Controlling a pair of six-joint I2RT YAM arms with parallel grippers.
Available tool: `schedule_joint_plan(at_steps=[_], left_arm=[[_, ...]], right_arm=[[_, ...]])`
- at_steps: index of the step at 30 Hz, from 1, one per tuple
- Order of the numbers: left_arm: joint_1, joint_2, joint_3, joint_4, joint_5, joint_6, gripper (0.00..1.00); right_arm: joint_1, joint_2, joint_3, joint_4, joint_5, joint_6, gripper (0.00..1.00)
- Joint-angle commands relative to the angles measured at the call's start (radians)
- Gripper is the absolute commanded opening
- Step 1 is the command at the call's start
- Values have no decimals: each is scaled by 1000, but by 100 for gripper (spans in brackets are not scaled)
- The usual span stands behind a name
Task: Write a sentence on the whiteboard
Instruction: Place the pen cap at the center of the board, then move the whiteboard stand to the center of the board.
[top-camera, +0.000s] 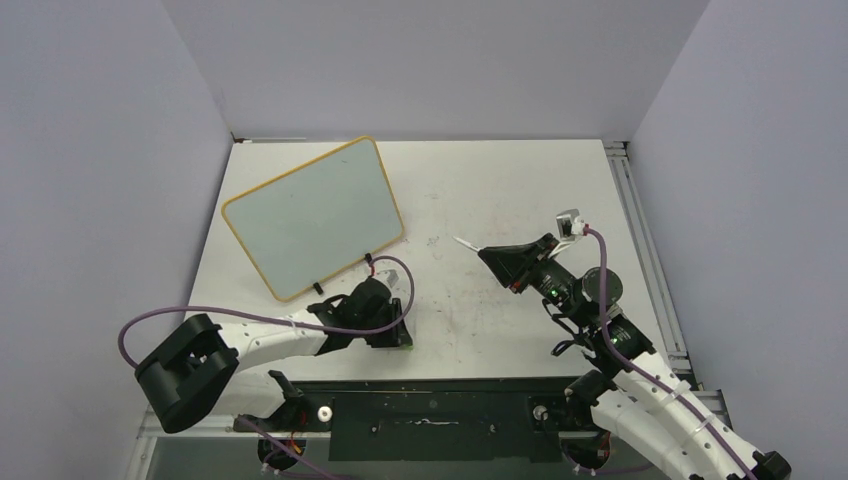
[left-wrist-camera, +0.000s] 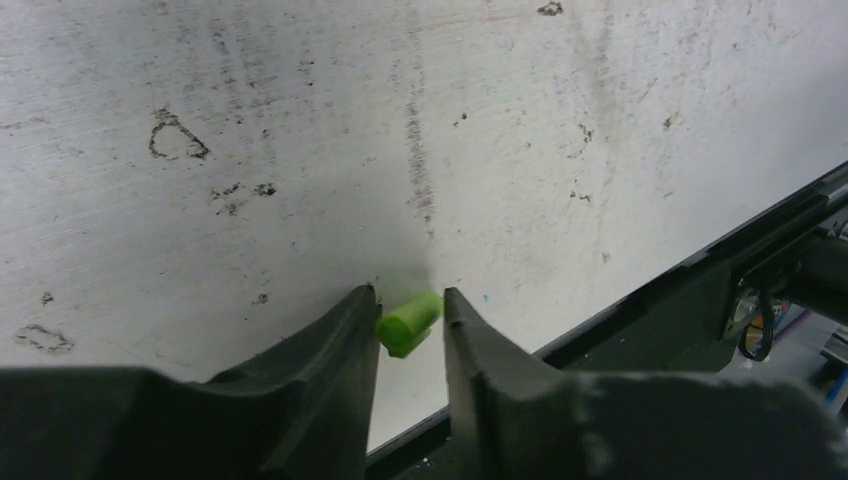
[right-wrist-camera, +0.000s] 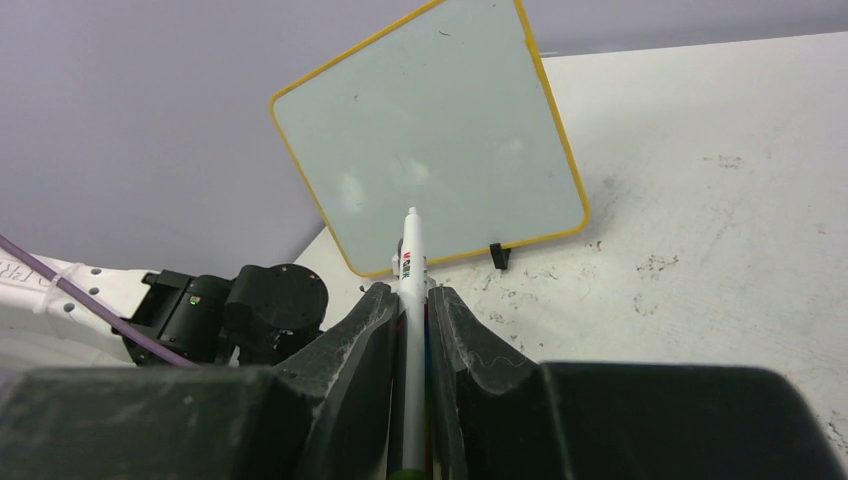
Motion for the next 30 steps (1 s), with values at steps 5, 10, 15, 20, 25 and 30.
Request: schedule_joint_plan(at_steps=[5, 10, 15, 20, 25, 30], left_arm=[[-6, -1, 29, -63, -116, 19, 57], [37, -118, 68, -229, -281, 33, 68], [196, -267, 43, -321, -433, 8, 69], [287, -344, -3, -333, -580, -41, 67], [397, -277, 11, -310, -595, -33, 65], [452, -175, 37, -248, -608, 7, 57]], right_arm=[[-2, -35, 46, -13, 32, -36, 8], [-2, -52, 50, -35, 38, -56, 8], [-2, -67, 38, -29, 43, -60, 8], [-2, -70, 27, -10, 34, -56, 8], [-2, -64, 23, 19, 15, -46, 8], [0, -56, 12, 49, 2, -33, 8]])
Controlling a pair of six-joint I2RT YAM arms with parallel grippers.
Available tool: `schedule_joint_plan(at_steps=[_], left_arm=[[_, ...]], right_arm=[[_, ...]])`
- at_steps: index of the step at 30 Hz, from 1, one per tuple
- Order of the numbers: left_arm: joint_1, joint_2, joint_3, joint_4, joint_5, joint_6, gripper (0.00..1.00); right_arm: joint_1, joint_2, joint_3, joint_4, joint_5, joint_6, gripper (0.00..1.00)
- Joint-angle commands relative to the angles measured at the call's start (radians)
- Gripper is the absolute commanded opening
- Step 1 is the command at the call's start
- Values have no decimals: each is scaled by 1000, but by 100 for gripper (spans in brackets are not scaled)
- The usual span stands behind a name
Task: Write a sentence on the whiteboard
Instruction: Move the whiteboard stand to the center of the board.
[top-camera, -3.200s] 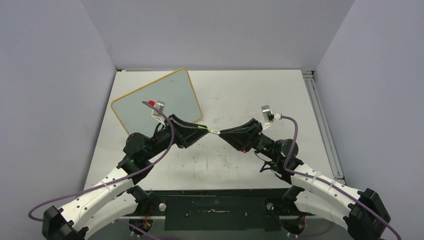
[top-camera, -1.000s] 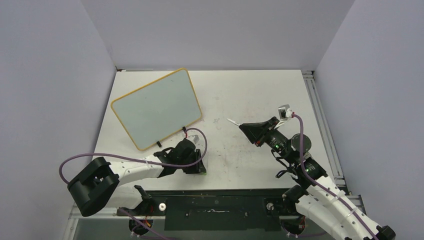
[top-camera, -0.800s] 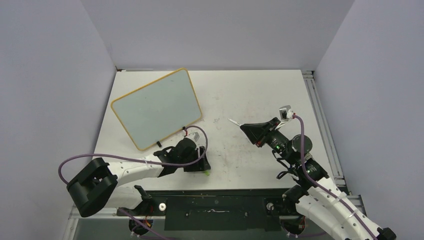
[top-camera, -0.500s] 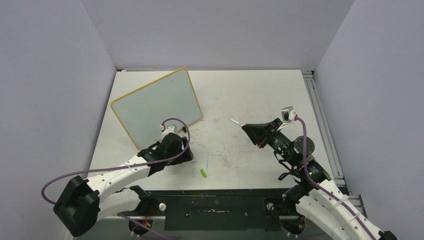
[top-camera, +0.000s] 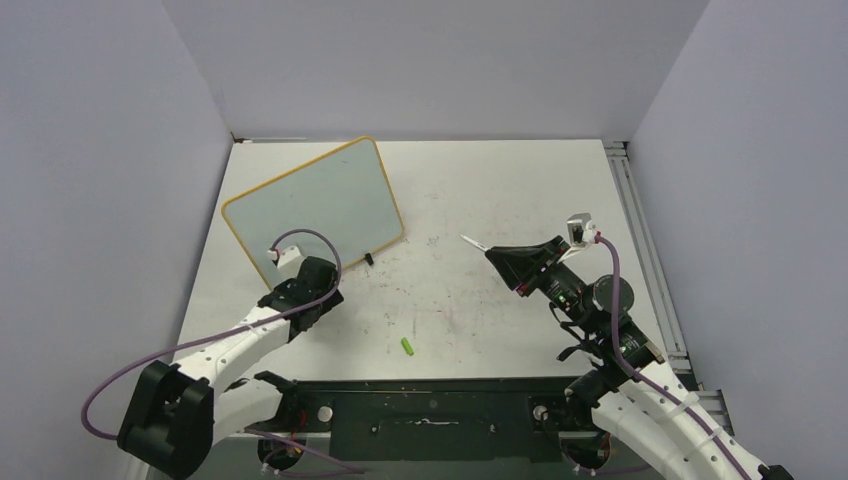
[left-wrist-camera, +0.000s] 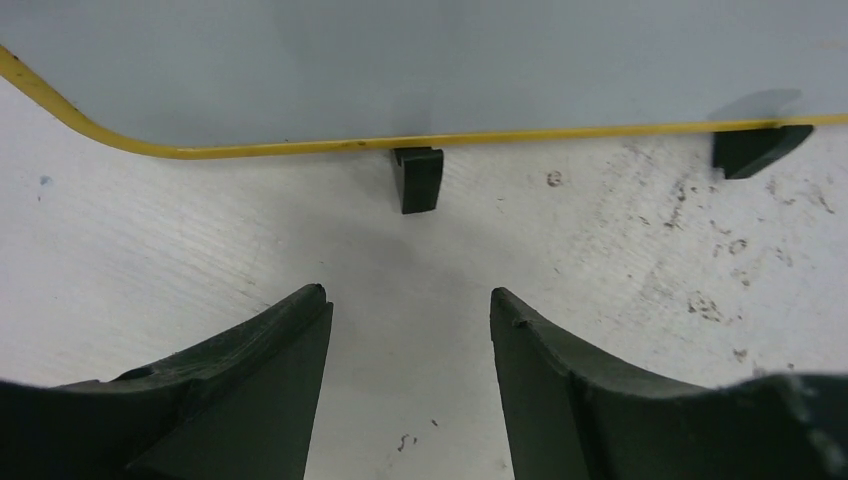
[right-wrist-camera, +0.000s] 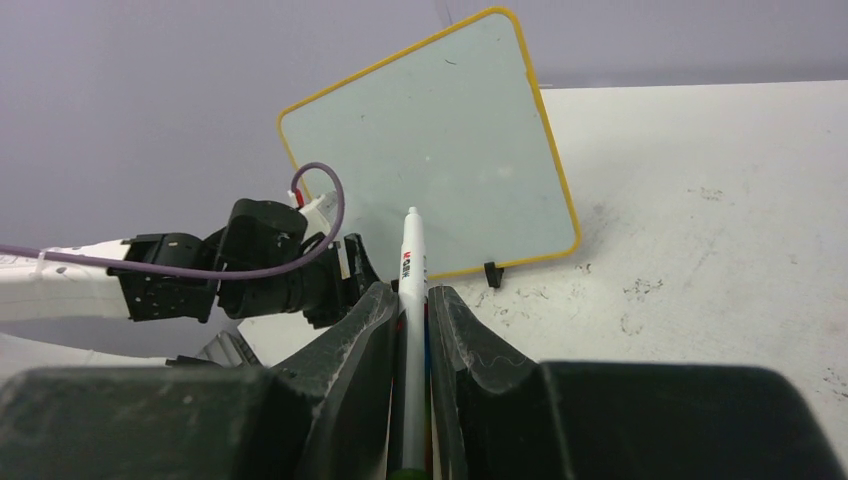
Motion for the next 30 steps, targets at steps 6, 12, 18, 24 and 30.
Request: schedule_joint_plan(at_steps=[6, 12, 18, 24, 30], left_arm=[[58, 159, 58, 127, -42, 56, 50], [76, 247, 99, 154, -57, 85, 46], [87, 277, 110, 171, -81, 105, 39], [94, 310, 129, 186, -88, 137, 24], [93, 324, 127, 196, -86, 156, 2]], right_arm=[[1, 3, 0, 92, -19, 17, 8], [0, 3, 2, 88, -24, 13, 8], [1, -2, -2, 87, -18, 12, 9], [0, 4, -1, 88, -21, 11, 9], [0, 4, -4, 87, -20, 13, 9]])
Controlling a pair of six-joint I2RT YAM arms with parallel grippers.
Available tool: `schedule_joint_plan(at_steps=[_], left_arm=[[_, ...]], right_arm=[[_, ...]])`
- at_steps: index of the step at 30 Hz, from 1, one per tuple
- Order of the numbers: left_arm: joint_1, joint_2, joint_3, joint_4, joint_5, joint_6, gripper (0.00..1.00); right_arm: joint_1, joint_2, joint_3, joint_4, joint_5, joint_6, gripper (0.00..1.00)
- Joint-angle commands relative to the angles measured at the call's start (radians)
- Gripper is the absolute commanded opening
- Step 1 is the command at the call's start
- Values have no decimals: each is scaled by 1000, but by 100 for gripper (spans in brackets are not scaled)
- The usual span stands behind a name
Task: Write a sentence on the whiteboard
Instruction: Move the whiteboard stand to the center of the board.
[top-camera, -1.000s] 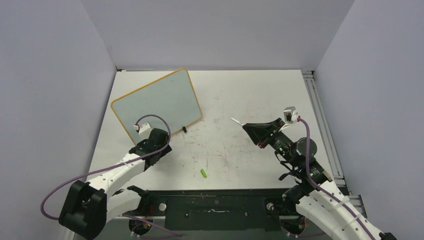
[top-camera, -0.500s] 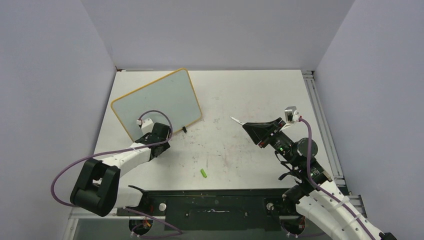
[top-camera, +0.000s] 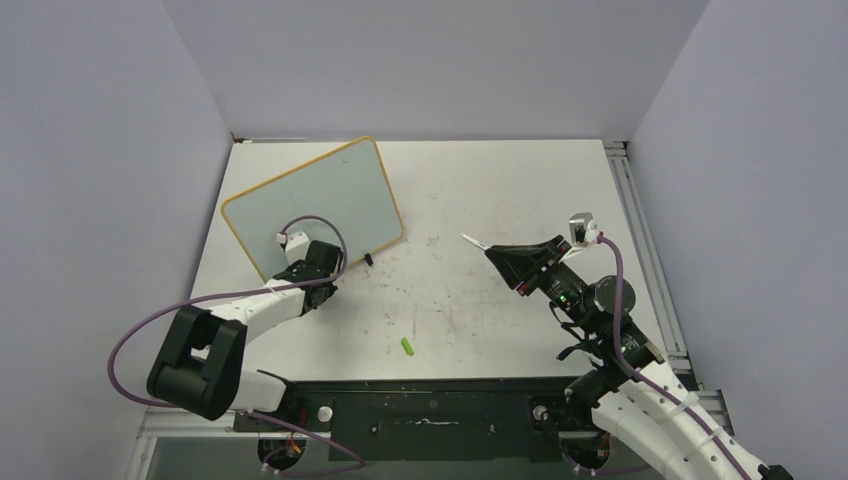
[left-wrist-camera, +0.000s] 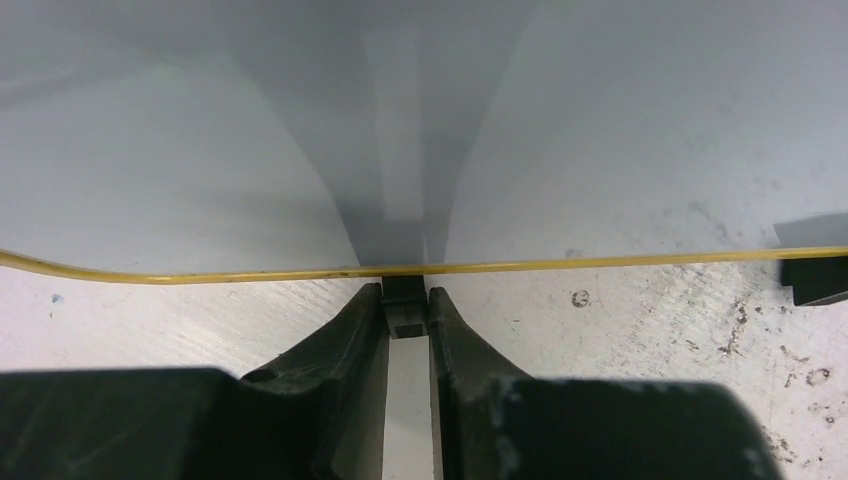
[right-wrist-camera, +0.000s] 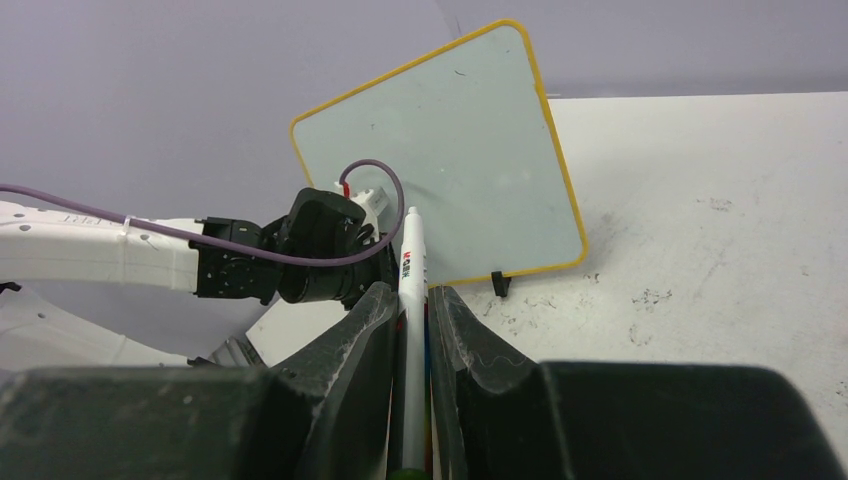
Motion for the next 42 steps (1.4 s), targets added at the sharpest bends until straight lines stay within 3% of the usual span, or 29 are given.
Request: schedule_joint_plan(at_steps=[1, 12, 42], left_arm=[[6, 5, 28, 46, -32, 28, 0], [-98, 3, 19, 62, -61, 11, 0], [-507, 252, 222, 10, -163, -124, 0]], right_arm=[[1, 4, -3, 52, -11, 0, 9], [0, 6, -12, 56, -8, 7, 9], [1, -18, -26, 30, 9, 21, 9]])
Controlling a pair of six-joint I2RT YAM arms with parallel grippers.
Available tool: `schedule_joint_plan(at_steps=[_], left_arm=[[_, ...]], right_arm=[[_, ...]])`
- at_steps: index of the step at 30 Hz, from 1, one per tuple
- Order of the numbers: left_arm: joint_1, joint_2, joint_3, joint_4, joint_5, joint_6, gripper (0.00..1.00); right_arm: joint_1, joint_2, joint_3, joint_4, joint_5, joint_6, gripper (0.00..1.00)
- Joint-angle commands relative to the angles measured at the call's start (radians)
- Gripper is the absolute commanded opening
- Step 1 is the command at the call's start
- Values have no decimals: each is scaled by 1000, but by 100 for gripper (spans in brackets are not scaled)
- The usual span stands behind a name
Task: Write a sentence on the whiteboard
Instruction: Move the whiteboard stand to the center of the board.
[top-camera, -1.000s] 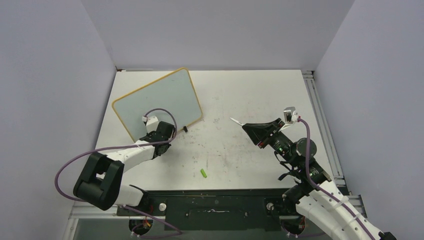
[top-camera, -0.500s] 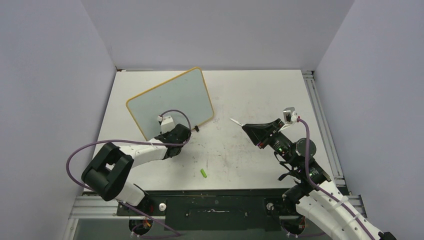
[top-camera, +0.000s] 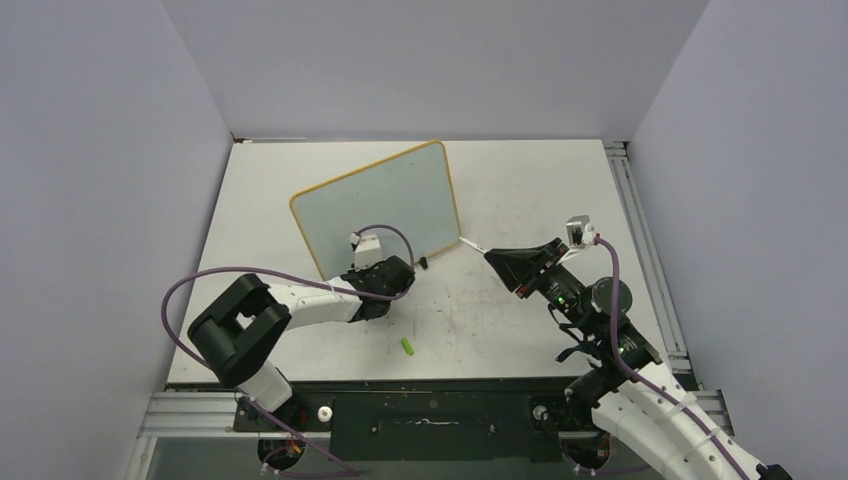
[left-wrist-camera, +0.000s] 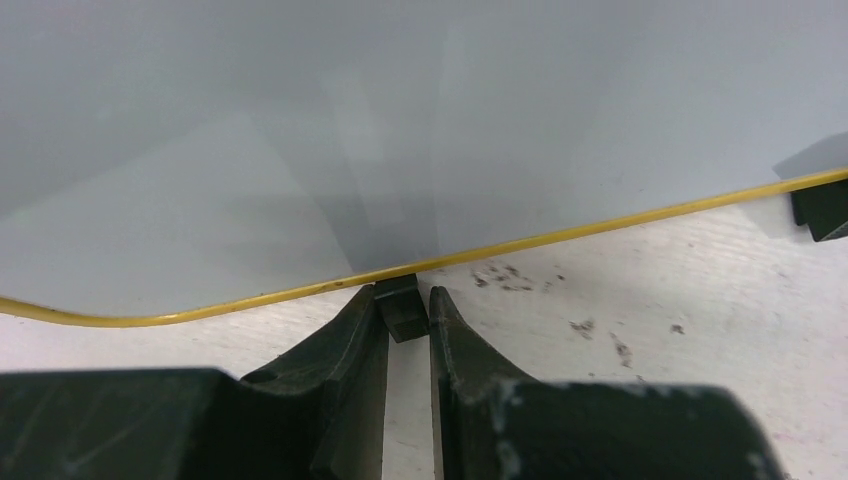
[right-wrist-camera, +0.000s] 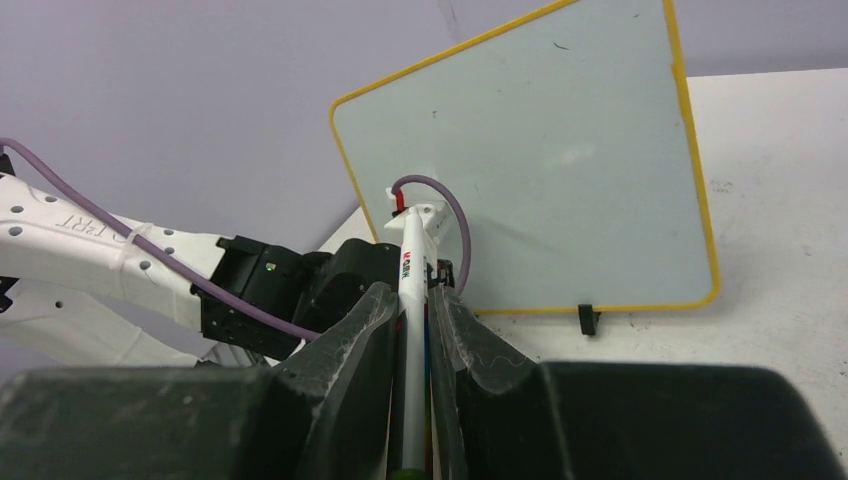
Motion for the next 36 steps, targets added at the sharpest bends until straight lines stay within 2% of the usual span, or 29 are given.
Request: schedule_joint_plan(at_steps=[1, 14, 19, 24, 29, 32, 36], left_arm=[[-71, 48, 71, 10, 24, -3, 0], [-159, 81, 131, -15, 42, -20, 0], [-162, 26, 124, -30, 53, -16, 33], [-162, -60, 101, -52, 69, 9, 54], [-164, -173, 42, -61, 115, 42, 64], [-164, -257, 19, -55, 223, 126, 66], [-158, -388, 68, -163, 338, 237, 76]], right_arm=[[0, -12, 0, 30, 8, 12, 9], [2, -19, -3, 22, 15, 16, 9], [1, -25, 5, 9, 22, 13, 9], [1, -37, 13, -13, 39, 0, 9], [1, -38, 29, -40, 47, -16, 9], [2, -38, 37, -52, 52, -24, 9], [2, -38, 45, -66, 55, -27, 9]])
